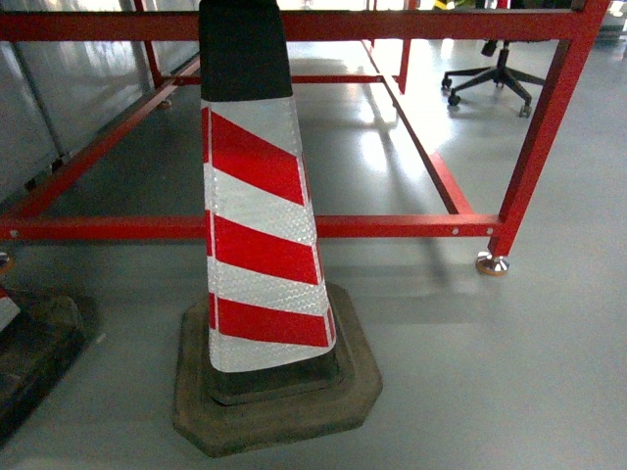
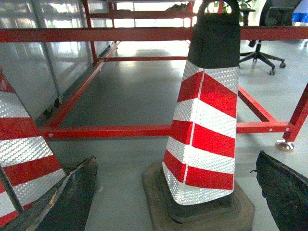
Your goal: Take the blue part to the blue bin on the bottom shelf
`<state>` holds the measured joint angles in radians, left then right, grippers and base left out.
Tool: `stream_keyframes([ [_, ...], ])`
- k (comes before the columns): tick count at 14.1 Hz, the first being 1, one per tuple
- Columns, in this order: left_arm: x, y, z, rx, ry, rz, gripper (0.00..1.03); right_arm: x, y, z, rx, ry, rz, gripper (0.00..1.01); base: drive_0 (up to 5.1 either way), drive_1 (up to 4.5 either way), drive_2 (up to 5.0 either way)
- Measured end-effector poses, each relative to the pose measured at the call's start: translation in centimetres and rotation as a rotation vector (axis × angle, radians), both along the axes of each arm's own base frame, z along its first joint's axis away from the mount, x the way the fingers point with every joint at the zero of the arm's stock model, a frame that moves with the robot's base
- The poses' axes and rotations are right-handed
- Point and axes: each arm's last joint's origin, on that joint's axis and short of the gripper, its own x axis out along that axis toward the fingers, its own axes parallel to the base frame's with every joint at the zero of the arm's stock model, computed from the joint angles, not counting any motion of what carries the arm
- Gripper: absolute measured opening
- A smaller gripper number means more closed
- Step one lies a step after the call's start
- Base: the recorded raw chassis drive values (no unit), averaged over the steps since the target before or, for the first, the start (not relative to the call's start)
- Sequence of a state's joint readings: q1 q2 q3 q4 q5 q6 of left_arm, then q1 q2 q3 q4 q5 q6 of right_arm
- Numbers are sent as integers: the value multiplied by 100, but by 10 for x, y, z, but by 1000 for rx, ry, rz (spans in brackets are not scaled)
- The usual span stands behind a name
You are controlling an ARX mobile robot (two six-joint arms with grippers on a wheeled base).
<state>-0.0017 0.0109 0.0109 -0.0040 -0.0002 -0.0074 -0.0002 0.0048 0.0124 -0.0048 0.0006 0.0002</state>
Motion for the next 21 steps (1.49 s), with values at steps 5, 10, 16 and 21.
stream_keyframes([
  [5, 0, 0, 0, 0, 0, 0, 98, 0, 0, 0, 0, 0, 0, 98, 0, 0, 0],
  [10, 0, 0, 0, 0, 0, 0, 98, 0, 0, 0, 0, 0, 0, 98, 0, 0, 0],
  [16, 0, 0, 0, 0, 0, 0, 98, 0, 0, 0, 0, 0, 0, 98, 0, 0, 0],
  [21, 0, 0, 0, 0, 0, 0, 98, 0, 0, 0, 0, 0, 0, 98, 0, 0, 0],
])
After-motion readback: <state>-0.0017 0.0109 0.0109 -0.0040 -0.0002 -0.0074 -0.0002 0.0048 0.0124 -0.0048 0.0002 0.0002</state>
